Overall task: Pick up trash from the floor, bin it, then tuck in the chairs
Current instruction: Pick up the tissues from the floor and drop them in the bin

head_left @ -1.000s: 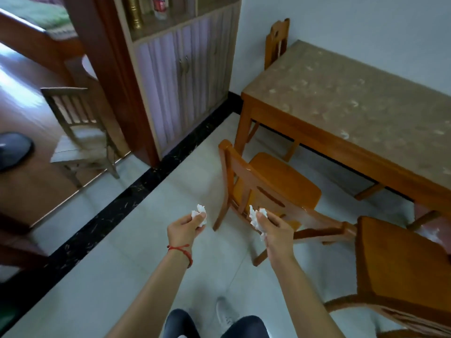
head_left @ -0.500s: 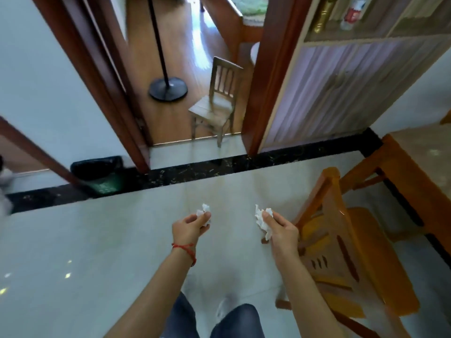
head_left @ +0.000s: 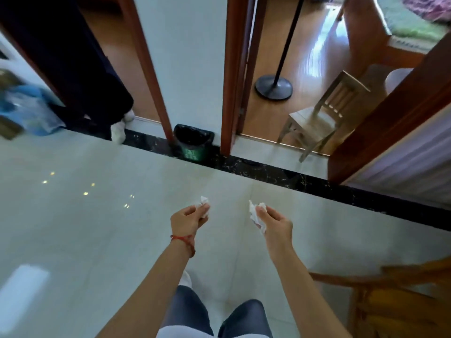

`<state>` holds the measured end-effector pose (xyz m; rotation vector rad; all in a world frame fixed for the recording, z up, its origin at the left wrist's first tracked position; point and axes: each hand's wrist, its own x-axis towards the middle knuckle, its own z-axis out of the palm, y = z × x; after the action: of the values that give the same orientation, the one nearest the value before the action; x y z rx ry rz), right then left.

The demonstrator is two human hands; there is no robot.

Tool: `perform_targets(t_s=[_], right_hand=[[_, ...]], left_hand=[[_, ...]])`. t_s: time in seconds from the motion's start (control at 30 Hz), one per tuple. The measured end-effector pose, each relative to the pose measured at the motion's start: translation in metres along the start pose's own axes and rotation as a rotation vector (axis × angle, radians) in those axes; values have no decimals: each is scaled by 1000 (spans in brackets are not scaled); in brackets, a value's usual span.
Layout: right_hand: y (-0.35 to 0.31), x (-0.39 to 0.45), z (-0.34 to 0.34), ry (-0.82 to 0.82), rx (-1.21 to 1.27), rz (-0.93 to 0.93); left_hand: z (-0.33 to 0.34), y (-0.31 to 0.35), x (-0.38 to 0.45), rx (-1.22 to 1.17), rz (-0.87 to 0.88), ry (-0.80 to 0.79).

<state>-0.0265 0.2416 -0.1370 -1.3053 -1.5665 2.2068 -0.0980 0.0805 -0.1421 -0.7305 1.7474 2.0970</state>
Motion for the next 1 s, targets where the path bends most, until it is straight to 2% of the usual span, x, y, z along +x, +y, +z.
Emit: perform_targets(t_s=[0.27,0.5,0.8,1.0], right_hand=[[6,18,109,-58,-30,3],[6,41,165,12,-4,12],[-22,109,209,42,37,38],[-61,177,257,-23,69,60]], left_hand=[[-64,52,74,-78,10,69],[-86,85,131,-42,6,44],[-62,120,198,-22,9,46],[-28,157,259,-28,7,95]])
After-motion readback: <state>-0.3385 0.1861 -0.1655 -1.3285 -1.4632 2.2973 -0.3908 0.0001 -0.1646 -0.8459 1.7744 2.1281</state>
